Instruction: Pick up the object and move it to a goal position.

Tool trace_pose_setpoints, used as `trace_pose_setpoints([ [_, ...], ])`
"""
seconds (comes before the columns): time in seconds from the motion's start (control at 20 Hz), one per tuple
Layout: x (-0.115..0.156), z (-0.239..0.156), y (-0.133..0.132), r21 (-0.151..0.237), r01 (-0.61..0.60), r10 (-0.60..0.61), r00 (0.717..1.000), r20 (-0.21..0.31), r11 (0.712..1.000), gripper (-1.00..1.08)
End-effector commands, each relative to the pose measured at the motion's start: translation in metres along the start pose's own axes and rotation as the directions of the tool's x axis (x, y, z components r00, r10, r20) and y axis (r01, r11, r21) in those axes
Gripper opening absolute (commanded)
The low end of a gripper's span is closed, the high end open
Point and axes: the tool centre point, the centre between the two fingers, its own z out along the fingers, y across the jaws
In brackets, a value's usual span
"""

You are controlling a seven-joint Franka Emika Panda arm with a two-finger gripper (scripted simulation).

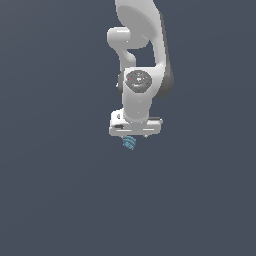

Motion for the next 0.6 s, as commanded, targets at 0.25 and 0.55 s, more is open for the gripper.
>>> trace_pose_setpoints([
  [0.25,-0.003,0.003,0.013,0.008,-0.042,0.042,0.999,0.006,0.999,1.0],
  [0.55,-0.006,0.006,0.026,0.017,-0.085,0.085,0.996,0.012,0.996,1.0],
])
